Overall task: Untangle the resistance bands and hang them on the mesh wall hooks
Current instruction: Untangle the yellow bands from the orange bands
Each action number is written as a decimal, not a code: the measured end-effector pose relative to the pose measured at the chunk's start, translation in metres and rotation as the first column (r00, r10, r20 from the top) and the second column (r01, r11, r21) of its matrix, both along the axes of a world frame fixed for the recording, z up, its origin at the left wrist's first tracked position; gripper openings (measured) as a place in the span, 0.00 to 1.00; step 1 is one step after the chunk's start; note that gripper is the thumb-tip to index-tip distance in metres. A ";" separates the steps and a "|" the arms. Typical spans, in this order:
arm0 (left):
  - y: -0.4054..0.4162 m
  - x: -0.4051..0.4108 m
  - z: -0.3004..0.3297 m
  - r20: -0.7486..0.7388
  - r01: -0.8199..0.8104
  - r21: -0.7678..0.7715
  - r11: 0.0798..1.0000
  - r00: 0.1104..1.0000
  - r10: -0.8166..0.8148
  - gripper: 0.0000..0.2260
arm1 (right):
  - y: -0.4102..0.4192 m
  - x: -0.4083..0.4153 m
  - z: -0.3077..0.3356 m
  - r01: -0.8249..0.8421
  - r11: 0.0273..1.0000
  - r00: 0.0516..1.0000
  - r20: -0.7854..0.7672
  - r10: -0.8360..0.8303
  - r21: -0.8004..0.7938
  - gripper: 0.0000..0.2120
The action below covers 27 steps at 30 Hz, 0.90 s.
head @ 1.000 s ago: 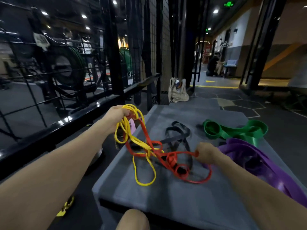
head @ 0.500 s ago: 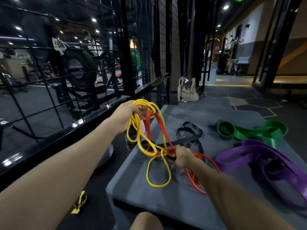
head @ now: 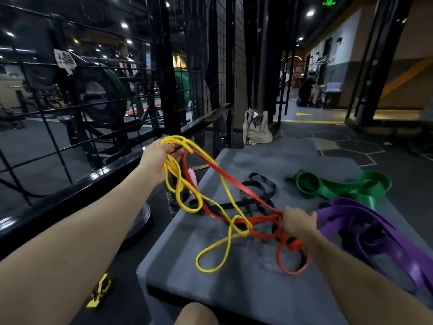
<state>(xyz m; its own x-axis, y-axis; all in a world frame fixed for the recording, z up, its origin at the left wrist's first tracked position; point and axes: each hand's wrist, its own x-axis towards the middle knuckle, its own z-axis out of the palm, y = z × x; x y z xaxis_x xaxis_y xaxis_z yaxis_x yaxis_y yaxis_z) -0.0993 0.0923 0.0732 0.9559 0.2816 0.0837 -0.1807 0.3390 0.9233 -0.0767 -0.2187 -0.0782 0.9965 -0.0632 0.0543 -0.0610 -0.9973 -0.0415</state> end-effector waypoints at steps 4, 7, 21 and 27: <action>-0.004 0.013 -0.013 -0.151 -0.082 0.134 0.988 0.983 0.103 0.12 | -0.040 -0.010 0.016 0.067 0.996 0.998 -0.009 -0.067 0.057 0.12; -0.011 0.017 -0.027 -0.232 -0.136 0.203 0.970 0.955 0.183 0.14 | -0.064 -0.013 0.005 0.053 0.984 0.998 -0.041 -0.046 0.171 0.13; -0.012 0.015 -0.026 -0.134 -0.094 0.544 0.834 0.971 0.197 0.11 | -0.061 -0.019 -0.008 -0.077 0.996 0.984 -0.167 0.070 -0.039 0.12; -0.018 0.020 -0.055 -0.155 -0.041 0.531 0.846 0.977 0.145 0.10 | -0.039 -0.004 0.009 -0.274 0.958 0.944 -0.165 0.285 0.089 0.20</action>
<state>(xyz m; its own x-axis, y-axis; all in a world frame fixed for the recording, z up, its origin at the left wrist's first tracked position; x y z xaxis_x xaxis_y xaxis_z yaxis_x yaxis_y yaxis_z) -0.0792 0.0742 0.0183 0.9400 0.3337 0.0712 0.0017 -0.2130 0.9771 -0.0810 -0.2580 -0.0691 0.9681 0.2217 -0.1169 0.2079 -0.9708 -0.1196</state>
